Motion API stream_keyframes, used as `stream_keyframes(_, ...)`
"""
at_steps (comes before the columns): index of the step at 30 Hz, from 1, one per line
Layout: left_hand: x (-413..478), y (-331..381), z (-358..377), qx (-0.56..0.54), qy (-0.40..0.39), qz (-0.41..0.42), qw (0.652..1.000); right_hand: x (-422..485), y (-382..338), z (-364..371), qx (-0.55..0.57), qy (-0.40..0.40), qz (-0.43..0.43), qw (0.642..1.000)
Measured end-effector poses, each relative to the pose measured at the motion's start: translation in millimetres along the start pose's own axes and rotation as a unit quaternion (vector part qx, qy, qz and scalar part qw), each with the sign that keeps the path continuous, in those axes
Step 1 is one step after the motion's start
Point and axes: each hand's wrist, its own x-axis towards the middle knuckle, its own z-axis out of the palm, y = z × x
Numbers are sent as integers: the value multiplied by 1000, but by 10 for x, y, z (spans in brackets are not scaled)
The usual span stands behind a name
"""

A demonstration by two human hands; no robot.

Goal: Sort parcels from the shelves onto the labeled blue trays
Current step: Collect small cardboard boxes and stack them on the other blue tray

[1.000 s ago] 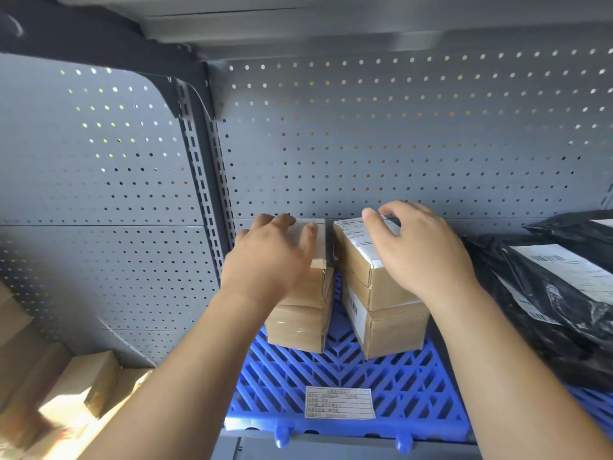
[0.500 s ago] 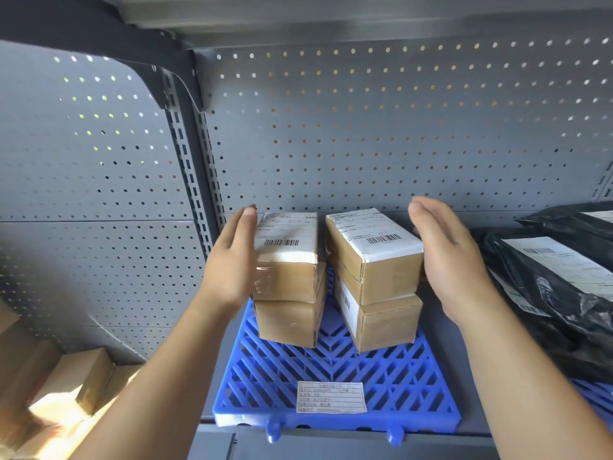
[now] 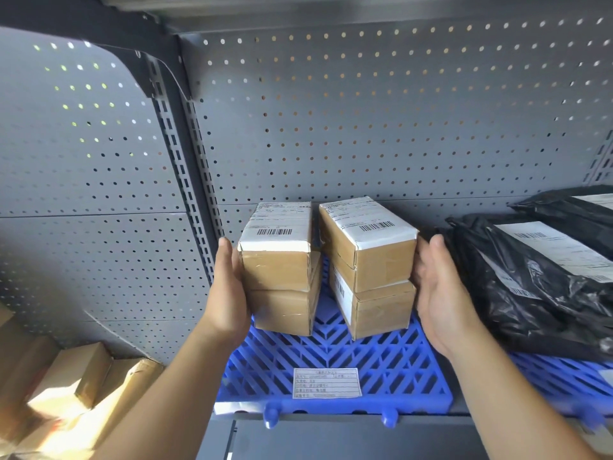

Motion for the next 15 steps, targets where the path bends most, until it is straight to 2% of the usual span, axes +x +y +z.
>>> stream_keyframes(3, -30, -76, 11, -7, -5, -23, 1000, -34, 18, 69, 5, 2, 27, 1000)
stream_keyframes(7, -89, -88, 101, -3, -21, -9, 1000, -49, 90, 103, 22, 11, 49, 999)
stream_keyframes(15, -110, -141, 179, -4, -22, -22, 1000, -52, 268, 230, 9, 7, 28, 1000)
